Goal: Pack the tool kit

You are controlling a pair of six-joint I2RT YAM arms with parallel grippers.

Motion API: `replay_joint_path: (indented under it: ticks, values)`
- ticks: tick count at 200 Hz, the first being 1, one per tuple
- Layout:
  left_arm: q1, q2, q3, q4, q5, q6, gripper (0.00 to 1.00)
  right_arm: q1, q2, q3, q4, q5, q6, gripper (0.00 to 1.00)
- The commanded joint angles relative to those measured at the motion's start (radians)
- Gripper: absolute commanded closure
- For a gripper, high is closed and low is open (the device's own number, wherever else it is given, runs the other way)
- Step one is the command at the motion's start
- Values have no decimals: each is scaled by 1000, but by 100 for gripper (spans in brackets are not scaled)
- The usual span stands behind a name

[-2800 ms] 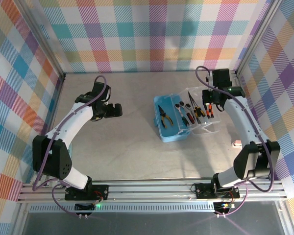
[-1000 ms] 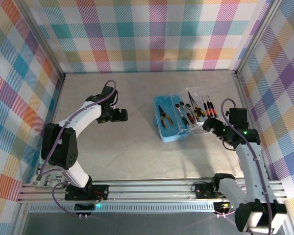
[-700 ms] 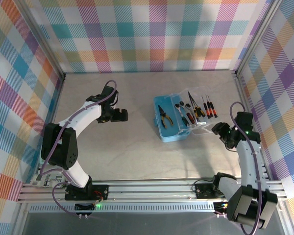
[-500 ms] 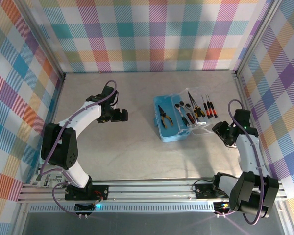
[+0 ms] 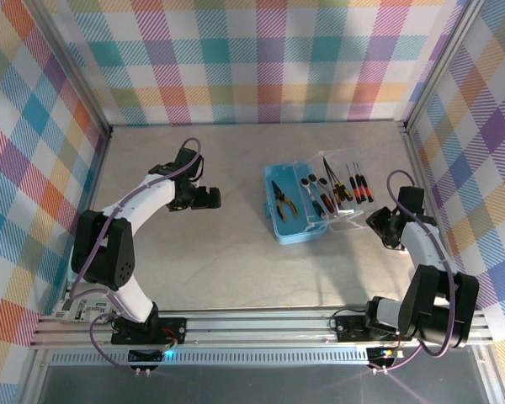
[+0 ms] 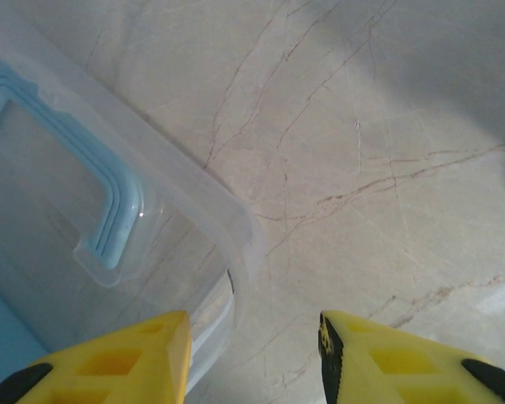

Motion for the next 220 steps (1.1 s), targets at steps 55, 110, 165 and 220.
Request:
replay_joint_path:
  ticks: [55,110,165,220]
  values:
    - [-13,59,74,-60,12,0,0,31,158,6,178,8,49,76]
    - [-68,171,144,-25,63,-31,0,54,118,31,132,38,22,100]
    - [-160,366,296,74,159,-99,0,81,5,48,52,49,-5,100]
    - [-193,477,446,113,213,-141,0,133,-76,78,-13,82,-19,100]
